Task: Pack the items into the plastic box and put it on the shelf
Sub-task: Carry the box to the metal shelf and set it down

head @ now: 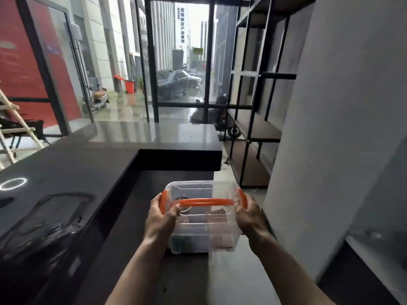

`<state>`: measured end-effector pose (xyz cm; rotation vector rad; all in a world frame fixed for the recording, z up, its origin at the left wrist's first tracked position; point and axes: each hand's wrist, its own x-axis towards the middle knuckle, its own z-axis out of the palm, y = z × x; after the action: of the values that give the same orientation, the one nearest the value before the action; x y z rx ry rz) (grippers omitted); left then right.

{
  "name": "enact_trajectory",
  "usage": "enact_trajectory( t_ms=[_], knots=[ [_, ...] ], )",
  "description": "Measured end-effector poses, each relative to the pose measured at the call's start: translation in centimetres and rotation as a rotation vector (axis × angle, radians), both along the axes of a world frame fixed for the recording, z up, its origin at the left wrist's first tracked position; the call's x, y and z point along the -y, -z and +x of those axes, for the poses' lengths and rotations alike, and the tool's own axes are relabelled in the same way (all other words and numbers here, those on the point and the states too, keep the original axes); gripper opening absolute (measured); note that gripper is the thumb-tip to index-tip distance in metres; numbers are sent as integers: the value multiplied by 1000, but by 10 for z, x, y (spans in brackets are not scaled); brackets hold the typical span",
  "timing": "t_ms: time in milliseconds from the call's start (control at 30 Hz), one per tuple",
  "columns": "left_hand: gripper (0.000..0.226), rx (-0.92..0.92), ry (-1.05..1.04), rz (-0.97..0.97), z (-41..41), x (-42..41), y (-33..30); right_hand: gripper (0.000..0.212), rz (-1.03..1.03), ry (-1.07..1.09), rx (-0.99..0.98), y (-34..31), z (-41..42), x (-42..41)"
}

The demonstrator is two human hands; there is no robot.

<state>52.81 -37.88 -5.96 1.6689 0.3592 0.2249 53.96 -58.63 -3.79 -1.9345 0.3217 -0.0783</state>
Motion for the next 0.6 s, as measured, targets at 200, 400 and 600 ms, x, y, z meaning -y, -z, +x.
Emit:
enact_trajectory(
  t_ms=[200,400,600],
  knots=[
    [80,8,90,24,28,124,95,47,-2,74,-27,85,7,122],
    [68,-66,154,6,35,224,140,49,8,133,-98,133,9,222],
    [63,-22,188,7,74,285,140,49,26,153,-101,130,34,282]
  ],
)
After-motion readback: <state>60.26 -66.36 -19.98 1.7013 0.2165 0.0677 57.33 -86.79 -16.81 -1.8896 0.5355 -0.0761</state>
